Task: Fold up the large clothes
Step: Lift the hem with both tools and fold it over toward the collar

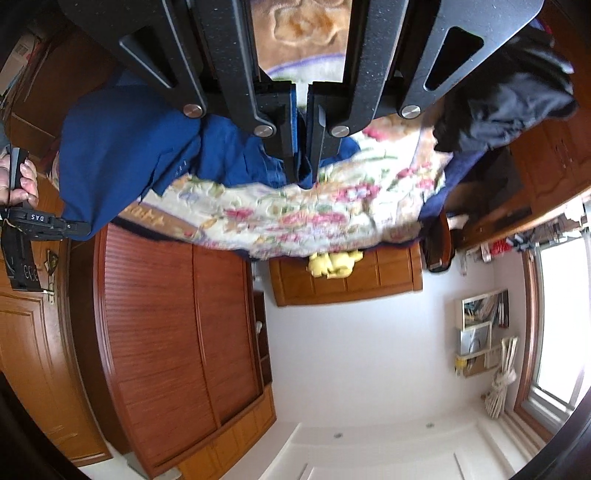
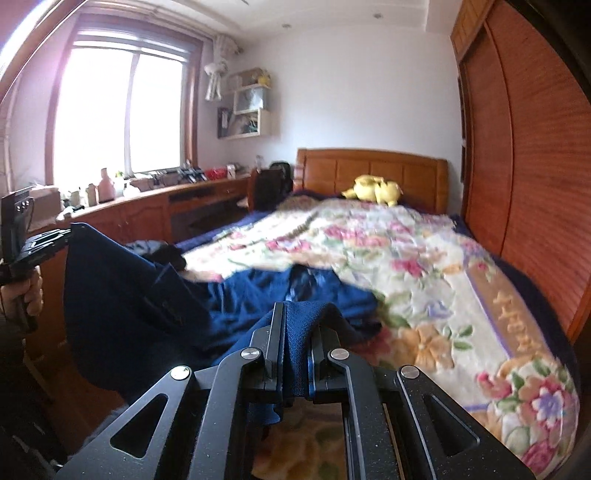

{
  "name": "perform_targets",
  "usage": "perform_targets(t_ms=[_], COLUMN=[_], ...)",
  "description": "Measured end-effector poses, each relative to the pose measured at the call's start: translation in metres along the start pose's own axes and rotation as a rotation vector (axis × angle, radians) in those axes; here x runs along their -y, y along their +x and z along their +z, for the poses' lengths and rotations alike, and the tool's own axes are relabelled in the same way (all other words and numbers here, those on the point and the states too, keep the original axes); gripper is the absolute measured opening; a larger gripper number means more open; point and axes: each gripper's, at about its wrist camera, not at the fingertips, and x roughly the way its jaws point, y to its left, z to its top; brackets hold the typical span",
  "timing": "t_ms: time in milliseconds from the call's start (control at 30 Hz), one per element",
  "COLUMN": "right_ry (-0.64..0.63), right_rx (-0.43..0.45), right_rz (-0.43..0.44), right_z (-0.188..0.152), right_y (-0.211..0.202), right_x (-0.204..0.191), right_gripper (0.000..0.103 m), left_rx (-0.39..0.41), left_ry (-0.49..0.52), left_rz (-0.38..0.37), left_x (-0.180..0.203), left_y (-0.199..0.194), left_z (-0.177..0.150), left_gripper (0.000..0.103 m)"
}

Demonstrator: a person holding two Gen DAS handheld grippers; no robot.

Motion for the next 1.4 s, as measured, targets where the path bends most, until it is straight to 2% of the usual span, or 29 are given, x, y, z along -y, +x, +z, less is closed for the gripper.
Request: perform_targets(t_ms=[167,300,433,600,800,867,1100,1400], right_ry=[-0.025,-0.046,-0.018,0.015,0.027,0.03,0.033,0.06], right_rx=[0.055,-0.003,-0.066,-0.118,-0.111,-0.113,-0.118,-0.147], right_rz=[0.005,-0.02,-0.035,-0.044,-0.036,-0.038,-0.088,-0.162], right_z=[0.006,-0.011,-0.031,-0.046,-0.022,-0.019,0.0,0.015], right_y=[-0.018,0.014,0.047,0.085,0.13,0.158,0.23,0.326], right_x=[-0.002,0.002,0.013,0.031,0.04,0.045,0.082,0.13], right_gripper=[0.008,0.008,0.008,0.008,0.008,0.008,0.008,0.008], left_rx=[0.017,-0.041,-0.096,-0.137,-0.167,-0.179,-0.231,-0.282], left_ry=[0.017,0.018,0.017,0.015,0.015,0.013,-0.004,0.006], left_rz=[0.004,0.008,0.01,0.033,0.064,0.076,0.15,0.218], left_x=[-0.002,-0.005,-0.008,-0.014,-0.028,-0.035,-0.073,-0.102], left_y=[0.009,0.039,0.064,0.086,0.127,0.149,0.236,0.321], left_z=[0.014,-0.001,-0.022,-0.034,-0.037,-0.036,-0.026,-0.022], left_gripper=[0.004,0.004,0.004,0.003,0.003,0.004,0.004,0.004])
